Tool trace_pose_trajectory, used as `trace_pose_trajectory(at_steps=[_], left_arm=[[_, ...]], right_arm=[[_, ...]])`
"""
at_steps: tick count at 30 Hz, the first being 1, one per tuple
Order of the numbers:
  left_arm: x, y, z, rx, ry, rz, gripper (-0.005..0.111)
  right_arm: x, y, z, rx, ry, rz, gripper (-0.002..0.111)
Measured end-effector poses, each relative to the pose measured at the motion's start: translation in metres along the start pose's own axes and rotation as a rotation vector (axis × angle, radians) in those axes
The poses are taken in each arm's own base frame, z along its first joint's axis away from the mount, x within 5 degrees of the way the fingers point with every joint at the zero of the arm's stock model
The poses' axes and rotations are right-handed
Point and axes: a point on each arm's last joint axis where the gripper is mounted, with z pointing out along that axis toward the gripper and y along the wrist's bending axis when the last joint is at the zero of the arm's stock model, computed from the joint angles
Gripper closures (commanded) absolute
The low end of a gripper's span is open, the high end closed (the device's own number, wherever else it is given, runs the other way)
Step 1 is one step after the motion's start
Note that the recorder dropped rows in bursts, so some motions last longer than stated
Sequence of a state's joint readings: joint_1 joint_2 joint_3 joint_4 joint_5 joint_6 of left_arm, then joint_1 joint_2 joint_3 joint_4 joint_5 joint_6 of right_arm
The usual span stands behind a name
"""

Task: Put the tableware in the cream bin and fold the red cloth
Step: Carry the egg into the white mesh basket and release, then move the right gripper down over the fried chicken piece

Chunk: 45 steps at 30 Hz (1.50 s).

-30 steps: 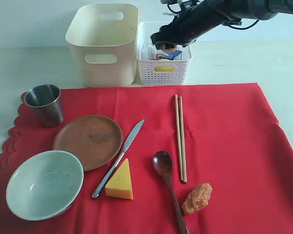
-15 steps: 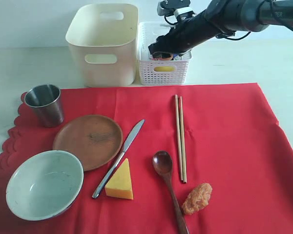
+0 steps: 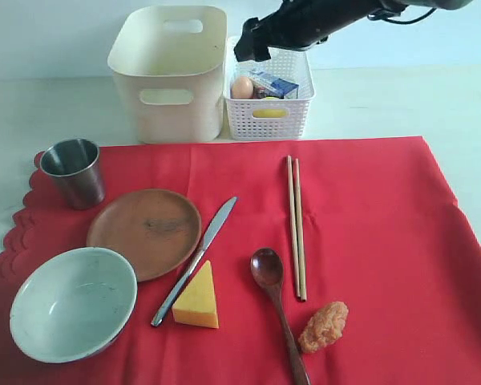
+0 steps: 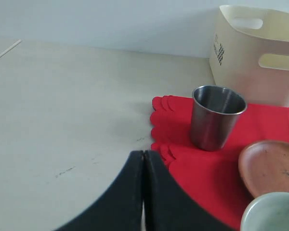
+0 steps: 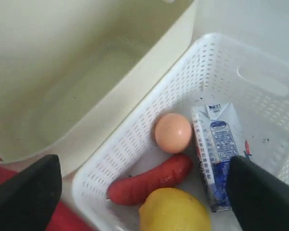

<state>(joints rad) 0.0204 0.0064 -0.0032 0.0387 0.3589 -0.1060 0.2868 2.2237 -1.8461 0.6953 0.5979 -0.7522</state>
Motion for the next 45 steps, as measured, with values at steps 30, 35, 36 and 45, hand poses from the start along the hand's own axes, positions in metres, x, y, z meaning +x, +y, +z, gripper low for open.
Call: trace_pose_trajectory(at_steps=[30, 35, 36, 45], left_arm=[[0.000, 0.000, 0.000, 0.000, 0.000, 0.000, 0.107], [0.000, 0.000, 0.000, 0.000, 0.000, 0.000, 0.107], [0.000, 0.000, 0.000, 0.000, 0.000, 0.000, 0.107], [0.000, 0.000, 0.000, 0.000, 0.000, 0.000, 0.107]], right_arm=[[0.023, 0.050, -0.137, -0.009, 0.455, 0.071, 0.030], [0.030, 0.057, -0.158, 0.020, 0.411, 0.060, 0.030], [0.030, 0.059, -0.163, 0.023, 0.401, 0.058, 0.030], [0.045, 0.070, -0.188, 0.041, 0.387, 0.047, 0.030]])
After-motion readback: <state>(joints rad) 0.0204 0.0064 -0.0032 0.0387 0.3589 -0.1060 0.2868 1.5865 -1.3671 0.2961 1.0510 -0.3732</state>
